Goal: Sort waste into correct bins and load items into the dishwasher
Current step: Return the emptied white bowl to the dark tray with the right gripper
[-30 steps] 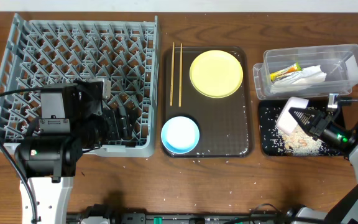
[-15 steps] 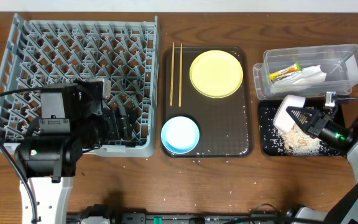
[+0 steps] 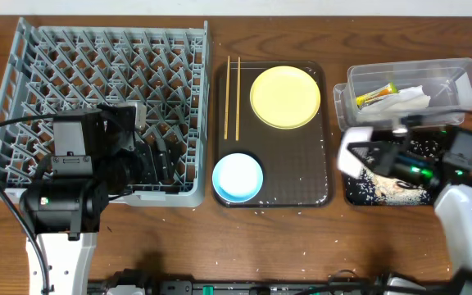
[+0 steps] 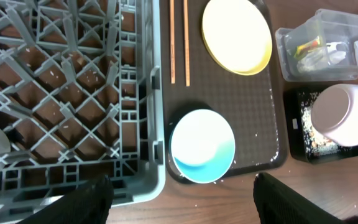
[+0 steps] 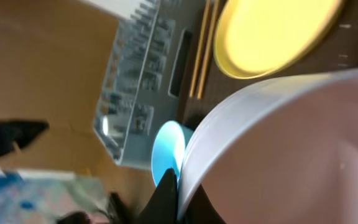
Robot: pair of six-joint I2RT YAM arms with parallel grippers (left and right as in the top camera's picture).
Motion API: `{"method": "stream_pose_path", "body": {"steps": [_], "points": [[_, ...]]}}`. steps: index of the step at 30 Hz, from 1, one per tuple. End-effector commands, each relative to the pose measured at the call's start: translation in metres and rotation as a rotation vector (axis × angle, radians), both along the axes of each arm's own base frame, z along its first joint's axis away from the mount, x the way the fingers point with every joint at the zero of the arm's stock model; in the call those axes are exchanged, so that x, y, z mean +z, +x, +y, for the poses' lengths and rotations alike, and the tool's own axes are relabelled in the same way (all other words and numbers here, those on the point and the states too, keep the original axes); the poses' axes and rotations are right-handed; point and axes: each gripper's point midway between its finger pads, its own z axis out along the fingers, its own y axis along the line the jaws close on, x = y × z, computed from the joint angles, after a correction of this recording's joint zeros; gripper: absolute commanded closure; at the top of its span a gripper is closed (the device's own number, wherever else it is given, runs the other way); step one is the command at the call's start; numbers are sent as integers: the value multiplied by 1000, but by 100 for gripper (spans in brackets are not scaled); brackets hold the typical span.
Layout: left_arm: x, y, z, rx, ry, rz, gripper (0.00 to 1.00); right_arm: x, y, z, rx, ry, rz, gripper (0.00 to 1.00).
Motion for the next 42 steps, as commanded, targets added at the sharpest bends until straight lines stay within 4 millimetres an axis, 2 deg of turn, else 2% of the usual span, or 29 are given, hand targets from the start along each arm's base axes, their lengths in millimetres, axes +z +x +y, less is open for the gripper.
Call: {"method": "stream_pose_path", "body": {"steps": [1,4,8,12,16,19,20,22,24,26,29,33,35,36,37,40,42], "points": [[6,3,1,1,10,-20,26,-6,0,23,-17,-372,-40,99],[6,3,1,1,10,-21,26,-17,-12,53,46,-529,-61,99],[7,4,1,1,10,-27,27,-39,-16,67,46,-764,-83,99],[8,6,1,7,5,-31,26,-55,-12,83,57,-938,-156,99],[11,8,-1,11,-7,-39,27,-73,-11,101,100,-976,-172,99],[11,11,-1,38,-29,-30,27,-82,-11,102,115,-983,-153,98],[10,12,-1,41,-31,-24,27,-83,-12,103,123,-977,-149,95],[7,14,-1,46,-34,-10,27,-79,-17,112,157,-930,-147,81],[4,18,-1,52,-38,2,27,-70,-20,122,193,-884,-147,62],[7,27,-1,60,-44,13,27,-55,-22,127,217,-855,-137,50],[17,40,-10,33,-46,6,27,-34,-21,125,219,-864,-115,42],[24,59,-29,-17,8,-1,27,13,-1,112,116,-825,-116,33],[19,70,-41,-36,80,4,27,42,16,97,-4,-772,-117,28],[13,74,-48,-46,125,14,27,61,27,82,-96,-731,-108,26],[8,77,-51,-49,155,22,27,69,31,74,-134,-714,-104,26],[-14,91,-62,-43,239,52,27,97,46,29,-322,-655,-68,26],[-28,100,-73,-54,235,71,27,111,50,-22,-476,-644,-30,25]]}}
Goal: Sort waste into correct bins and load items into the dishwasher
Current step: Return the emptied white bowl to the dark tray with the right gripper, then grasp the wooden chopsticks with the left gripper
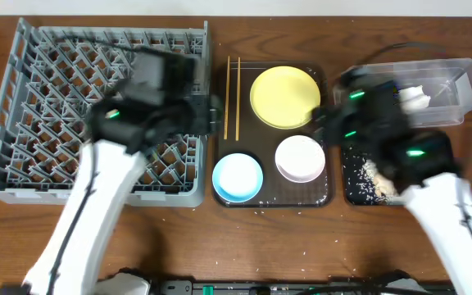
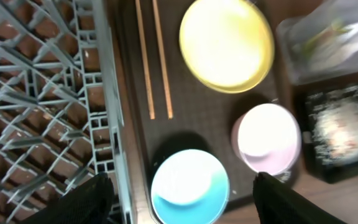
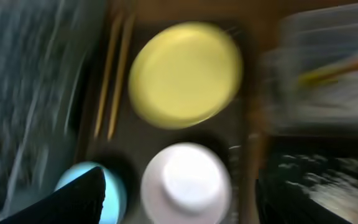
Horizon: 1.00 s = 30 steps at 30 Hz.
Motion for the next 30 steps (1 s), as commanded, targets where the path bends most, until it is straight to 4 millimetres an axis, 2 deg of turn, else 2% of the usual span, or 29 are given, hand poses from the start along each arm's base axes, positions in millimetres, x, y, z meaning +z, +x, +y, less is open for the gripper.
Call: {"method": "stream_pose_path", "body": {"steps": [1,2,4,5,6,7,8,11,14,16,21,23,30], "points": [[-24,23,0,61,77,14,27,30,5,-72,-267,69,-44,25],[-30,30,-4,58,76,15,27,32,3,-98,-344,68,-47,25],[-39,40,-13,48,75,10,27,31,-6,-139,-473,72,-33,25],[-50,49,-21,38,73,10,27,27,-13,-168,-569,73,-14,19],[-56,54,-25,32,73,9,27,24,-17,-180,-606,77,-3,14],[-62,59,-29,28,73,9,28,21,-20,-187,-628,84,9,5],[-69,63,-33,23,74,10,28,18,-23,-191,-643,100,24,1],[-91,75,-42,14,81,24,28,11,-29,-193,-662,116,59,1],[-114,86,-50,-5,93,32,44,10,-29,-193,-660,116,60,1],[-126,91,-54,-28,108,28,49,10,-29,-193,-660,116,60,1],[-157,101,-52,-25,179,35,50,10,-29,-193,-660,116,60,1],[-166,105,-53,-22,184,36,54,10,-29,-193,-660,116,60,1],[-189,122,-63,-21,172,2,58,10,-29,-193,-660,116,60,1]]}}
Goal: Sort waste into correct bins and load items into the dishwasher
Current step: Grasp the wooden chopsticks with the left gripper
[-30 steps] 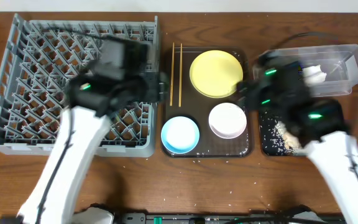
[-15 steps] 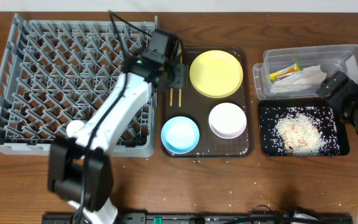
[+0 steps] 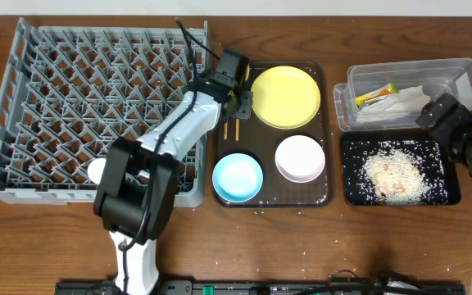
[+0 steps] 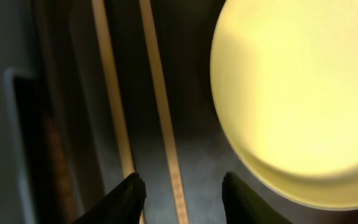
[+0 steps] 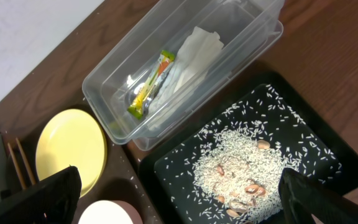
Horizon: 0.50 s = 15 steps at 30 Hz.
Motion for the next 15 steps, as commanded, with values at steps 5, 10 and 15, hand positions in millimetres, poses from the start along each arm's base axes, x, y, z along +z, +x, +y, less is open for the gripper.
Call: {"method": "stream_pose_path", "body": {"steps": [5,10,15], "points": [[-16,23,-10,6,-7,-65,64,-1,-1,-1,-15,13,1,1],[-36,28,3,78,46,-59,66,-1,-1,-1,-15,13,1,1],[-56,27,5,88,66,-33,69,-1,-1,-1,-15,13,1,1]]}}
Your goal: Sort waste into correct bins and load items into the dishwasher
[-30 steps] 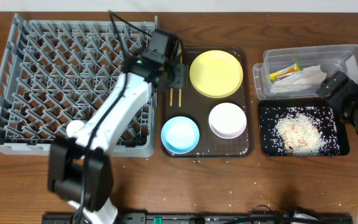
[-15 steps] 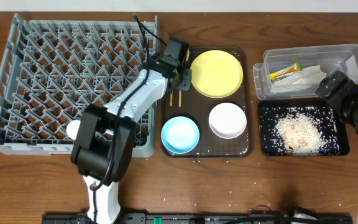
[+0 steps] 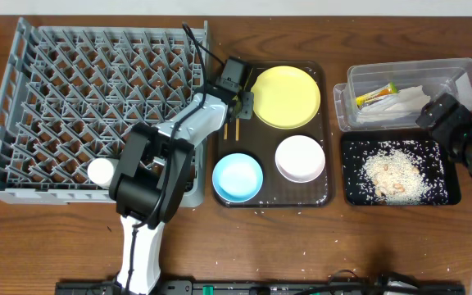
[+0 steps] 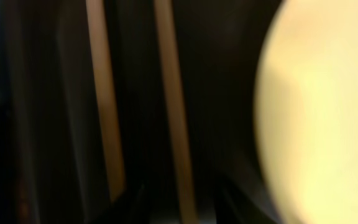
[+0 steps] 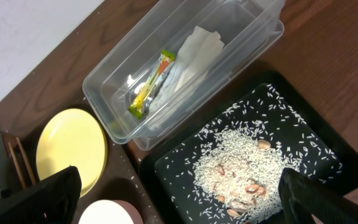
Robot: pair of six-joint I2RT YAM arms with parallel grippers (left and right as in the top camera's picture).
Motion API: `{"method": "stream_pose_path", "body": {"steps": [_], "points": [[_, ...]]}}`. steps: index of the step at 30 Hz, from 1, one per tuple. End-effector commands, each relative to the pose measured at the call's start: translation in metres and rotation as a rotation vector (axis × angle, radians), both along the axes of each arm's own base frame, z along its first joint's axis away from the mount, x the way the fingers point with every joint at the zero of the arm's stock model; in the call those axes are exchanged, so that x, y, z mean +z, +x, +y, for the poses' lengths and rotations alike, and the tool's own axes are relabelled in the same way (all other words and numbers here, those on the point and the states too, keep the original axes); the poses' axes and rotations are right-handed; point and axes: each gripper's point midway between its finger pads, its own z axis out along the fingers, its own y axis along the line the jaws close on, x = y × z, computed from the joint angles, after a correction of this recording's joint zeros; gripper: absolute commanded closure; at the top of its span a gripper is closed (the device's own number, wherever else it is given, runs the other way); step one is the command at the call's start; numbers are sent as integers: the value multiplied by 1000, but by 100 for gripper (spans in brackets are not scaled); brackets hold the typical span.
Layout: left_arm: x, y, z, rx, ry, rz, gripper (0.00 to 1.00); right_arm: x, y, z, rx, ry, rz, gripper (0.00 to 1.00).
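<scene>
Two wooden chopsticks [image 3: 233, 123] [image 4: 173, 106] lie along the left edge of the dark tray [image 3: 328, 123]. My left gripper [image 3: 238, 105] [image 4: 180, 202] is open and low over them. Its dark fingers [image 4: 135, 196] stand on either side of the right chopstick, in a blurred close view. On the tray sit a yellow plate [image 3: 285, 97] [image 5: 70, 149], a white bowl [image 3: 300, 158] and a blue bowl [image 3: 238, 176]. My right gripper [image 3: 464, 135] [image 5: 179, 186] hangs open and empty over the black bin [image 5: 316, 134] of rice.
The grey dish rack [image 3: 97, 98] fills the left side, with a white cup [image 3: 101, 170] near its front edge. A clear bin [image 3: 457, 72] [image 5: 185, 68] at the back right holds wrappers and paper. Rice grains are scattered on the table.
My left gripper has come closer down onto the chopsticks, which now fill its view. My right arm has not moved.
First my right gripper held the white bowl tipped over the black bin while my left hung over the rack's front. Then the bowl stood on the tray. Later my right gripper was open over the bins and my left open at the chopsticks, now lower.
</scene>
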Motion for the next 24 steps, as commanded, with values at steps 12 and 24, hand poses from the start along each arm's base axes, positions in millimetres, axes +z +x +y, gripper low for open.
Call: {"method": "stream_pose_path", "body": {"steps": [12,24], "points": [[8,-2,-14,12,-68,9,87,-1,-1,-2,-16,12,1,1],[106,-7,0,41,-80,-121,92,-1,-1,-2,-17,11,2,1]]}}
